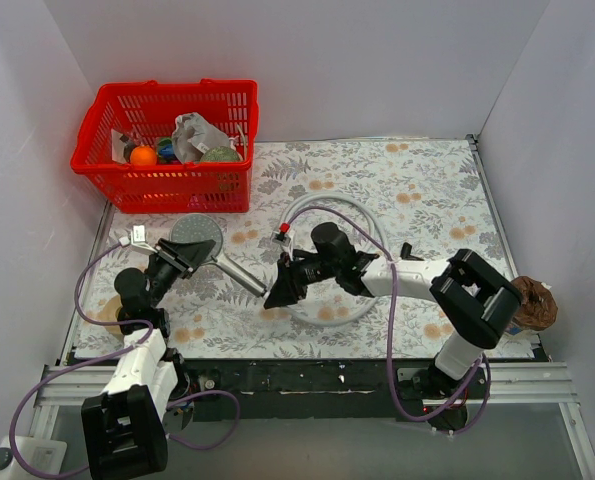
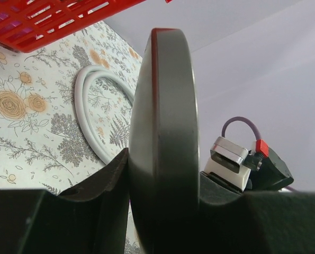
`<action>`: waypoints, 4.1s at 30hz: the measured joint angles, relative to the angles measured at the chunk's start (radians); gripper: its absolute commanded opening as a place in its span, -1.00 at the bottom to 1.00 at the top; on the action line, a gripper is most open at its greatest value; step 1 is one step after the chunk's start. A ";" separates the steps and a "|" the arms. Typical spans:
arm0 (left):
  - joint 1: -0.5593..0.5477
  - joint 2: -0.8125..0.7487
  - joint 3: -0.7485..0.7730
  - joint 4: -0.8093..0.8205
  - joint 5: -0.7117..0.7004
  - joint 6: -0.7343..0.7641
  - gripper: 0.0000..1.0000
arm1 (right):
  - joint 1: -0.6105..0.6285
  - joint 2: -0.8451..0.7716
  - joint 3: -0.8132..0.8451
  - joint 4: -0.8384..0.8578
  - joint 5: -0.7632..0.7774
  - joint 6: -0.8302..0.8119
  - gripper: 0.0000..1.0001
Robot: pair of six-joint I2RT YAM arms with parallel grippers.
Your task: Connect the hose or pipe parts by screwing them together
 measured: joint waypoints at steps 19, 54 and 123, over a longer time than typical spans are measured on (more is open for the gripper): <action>-0.023 0.291 0.341 -0.417 0.059 0.360 -0.24 | -0.011 -0.318 0.119 -0.434 0.678 -0.289 0.94; -0.067 0.415 0.364 -0.720 -0.100 0.746 0.97 | -0.020 -0.513 -0.063 -0.776 1.172 -0.022 0.96; -1.061 1.132 1.086 -0.911 -0.327 1.563 0.12 | -0.824 -0.575 0.007 -1.106 0.872 0.114 0.55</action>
